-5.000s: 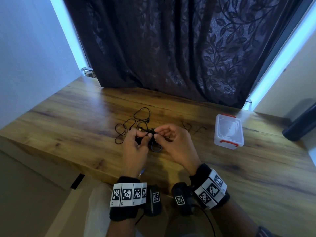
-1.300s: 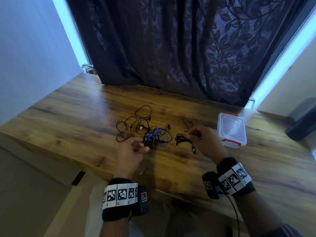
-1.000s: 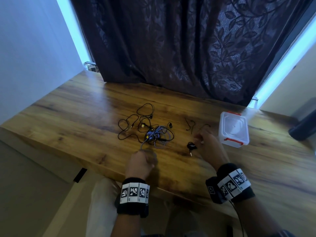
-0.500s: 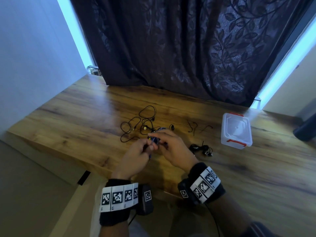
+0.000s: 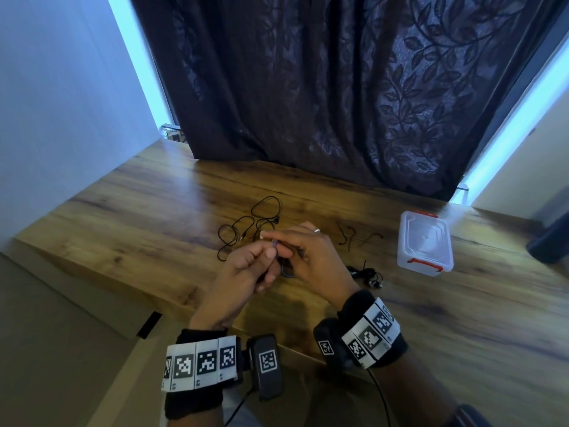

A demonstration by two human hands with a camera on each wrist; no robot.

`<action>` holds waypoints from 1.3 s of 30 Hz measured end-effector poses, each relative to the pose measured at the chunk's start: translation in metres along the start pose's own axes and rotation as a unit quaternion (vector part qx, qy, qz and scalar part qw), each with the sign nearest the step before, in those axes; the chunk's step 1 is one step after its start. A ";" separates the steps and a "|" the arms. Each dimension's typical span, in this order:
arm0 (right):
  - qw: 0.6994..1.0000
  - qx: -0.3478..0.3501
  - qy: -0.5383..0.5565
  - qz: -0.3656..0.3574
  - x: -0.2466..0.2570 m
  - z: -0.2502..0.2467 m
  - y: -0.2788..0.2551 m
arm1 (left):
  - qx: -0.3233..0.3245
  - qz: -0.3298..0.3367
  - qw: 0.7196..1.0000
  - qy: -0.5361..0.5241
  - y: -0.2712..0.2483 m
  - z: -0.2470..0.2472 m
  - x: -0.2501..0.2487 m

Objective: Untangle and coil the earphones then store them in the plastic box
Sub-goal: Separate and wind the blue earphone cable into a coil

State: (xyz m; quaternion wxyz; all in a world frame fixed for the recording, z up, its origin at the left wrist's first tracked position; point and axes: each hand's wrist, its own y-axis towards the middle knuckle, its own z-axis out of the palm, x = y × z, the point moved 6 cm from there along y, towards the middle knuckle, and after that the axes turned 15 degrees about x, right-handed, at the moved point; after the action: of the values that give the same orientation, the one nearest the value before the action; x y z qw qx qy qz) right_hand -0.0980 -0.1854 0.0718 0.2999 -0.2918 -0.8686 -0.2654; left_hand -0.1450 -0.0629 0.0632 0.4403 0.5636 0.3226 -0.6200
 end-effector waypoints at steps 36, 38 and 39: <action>0.992 0.001 0.115 0.043 0.010 -0.013 0.020 | -0.074 0.092 0.992 0.034 -0.002 -0.002 -0.018; 0.985 0.060 0.155 0.037 0.009 0.005 0.012 | -0.092 0.106 0.990 0.021 -0.003 -0.004 -0.019; 0.983 0.086 0.154 0.043 0.009 0.013 0.008 | -0.104 0.110 0.988 0.021 -0.003 -0.006 -0.019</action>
State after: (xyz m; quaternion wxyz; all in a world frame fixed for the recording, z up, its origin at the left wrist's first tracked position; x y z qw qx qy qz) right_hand -0.1031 -0.1683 0.0709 0.4655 -0.2578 -0.8181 -0.2182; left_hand -0.1462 -0.0530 0.0804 0.5550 0.5601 0.3303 -0.5189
